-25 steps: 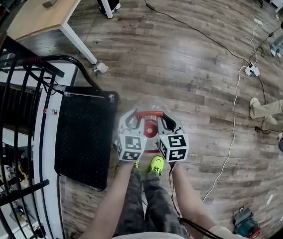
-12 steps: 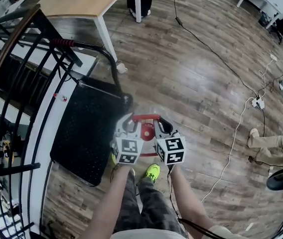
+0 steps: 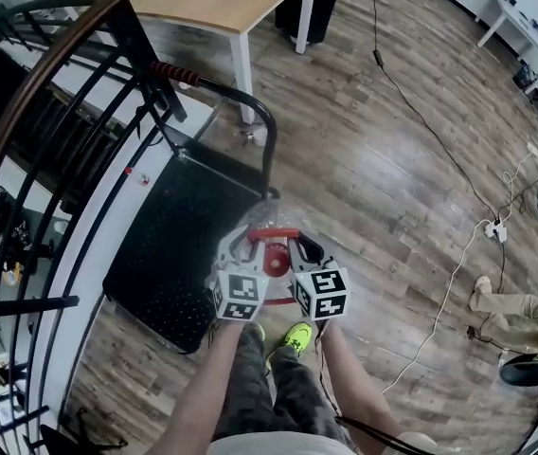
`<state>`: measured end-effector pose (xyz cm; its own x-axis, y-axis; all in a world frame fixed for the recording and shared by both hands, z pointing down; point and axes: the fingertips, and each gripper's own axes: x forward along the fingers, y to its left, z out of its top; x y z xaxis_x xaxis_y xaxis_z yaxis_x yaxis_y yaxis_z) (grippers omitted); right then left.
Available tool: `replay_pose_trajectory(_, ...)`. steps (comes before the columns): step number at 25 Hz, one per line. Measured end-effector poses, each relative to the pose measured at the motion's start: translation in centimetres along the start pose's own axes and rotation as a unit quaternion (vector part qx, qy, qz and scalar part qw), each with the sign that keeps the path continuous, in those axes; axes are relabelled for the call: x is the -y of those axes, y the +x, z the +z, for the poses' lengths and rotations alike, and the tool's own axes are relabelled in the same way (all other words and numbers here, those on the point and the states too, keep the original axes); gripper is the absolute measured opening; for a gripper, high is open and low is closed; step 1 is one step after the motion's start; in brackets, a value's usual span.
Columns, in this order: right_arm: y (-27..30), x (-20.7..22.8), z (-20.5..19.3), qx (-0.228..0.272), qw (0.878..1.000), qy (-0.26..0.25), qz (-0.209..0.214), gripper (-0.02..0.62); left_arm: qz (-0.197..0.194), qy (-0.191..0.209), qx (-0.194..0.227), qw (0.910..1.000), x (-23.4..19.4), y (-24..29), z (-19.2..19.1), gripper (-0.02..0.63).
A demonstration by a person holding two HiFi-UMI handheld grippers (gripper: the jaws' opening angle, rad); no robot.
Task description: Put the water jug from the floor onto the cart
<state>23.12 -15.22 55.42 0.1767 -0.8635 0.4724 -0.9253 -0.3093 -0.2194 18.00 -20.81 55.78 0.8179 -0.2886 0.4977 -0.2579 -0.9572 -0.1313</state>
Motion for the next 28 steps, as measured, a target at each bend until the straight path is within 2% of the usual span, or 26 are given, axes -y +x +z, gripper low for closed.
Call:
replay_pose_trajectory(18,13.7,-14.6,4.0,-0.030,0.996,-0.039,0.078,0.040,0.074,-0.056,-0.018,0.9955,-18.8,-4.1,-5.1,0.100)
replay_pose_trajectory(23,16.6,-17.7,3.7,-0.040,0.992,-0.049,0.105,0.040,0.102,-0.066,-0.025,0.9922,-22.3,-4.9,-7.1,0.100)
replay_pose_trajectory(28,19.7,-19.0,3.0,-0.056,0.986,-0.062,0.142,0.040,0.138,-0.083,-0.038,0.9862,-24.7,-4.4,-9.1,0.100)
